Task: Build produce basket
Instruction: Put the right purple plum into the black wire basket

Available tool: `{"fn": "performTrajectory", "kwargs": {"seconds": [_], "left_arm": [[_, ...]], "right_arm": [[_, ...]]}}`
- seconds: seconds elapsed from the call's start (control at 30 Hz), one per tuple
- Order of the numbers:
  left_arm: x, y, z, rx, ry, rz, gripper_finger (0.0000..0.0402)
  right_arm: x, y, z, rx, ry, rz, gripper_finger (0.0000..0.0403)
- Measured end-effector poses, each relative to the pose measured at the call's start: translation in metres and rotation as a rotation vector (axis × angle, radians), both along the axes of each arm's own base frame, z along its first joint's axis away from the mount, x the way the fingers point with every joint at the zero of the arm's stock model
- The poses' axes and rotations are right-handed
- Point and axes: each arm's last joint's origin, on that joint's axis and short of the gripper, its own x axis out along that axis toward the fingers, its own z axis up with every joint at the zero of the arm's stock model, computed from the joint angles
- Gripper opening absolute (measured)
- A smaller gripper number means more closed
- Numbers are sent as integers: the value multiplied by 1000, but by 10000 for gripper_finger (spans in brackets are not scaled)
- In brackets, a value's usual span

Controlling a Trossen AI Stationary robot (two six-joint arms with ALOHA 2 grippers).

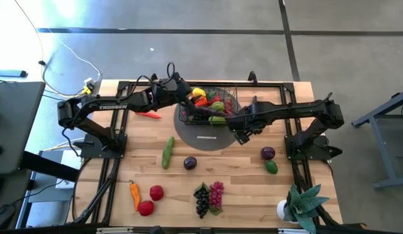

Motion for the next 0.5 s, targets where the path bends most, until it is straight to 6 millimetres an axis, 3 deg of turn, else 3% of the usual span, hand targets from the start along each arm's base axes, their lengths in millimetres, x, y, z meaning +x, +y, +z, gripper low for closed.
{"fn": "performTrajectory", "kwargs": {"seconds": [0.23, 0.5], "left_arm": [[-10, -14, 21, 38, -49, 10, 268], [-20, -31, 40, 79, -103, 24, 268]], "right_arm": [[-6, 14, -2, 3, 33, 58, 394], [-42, 22, -24, 56, 82, 25, 394]]}}
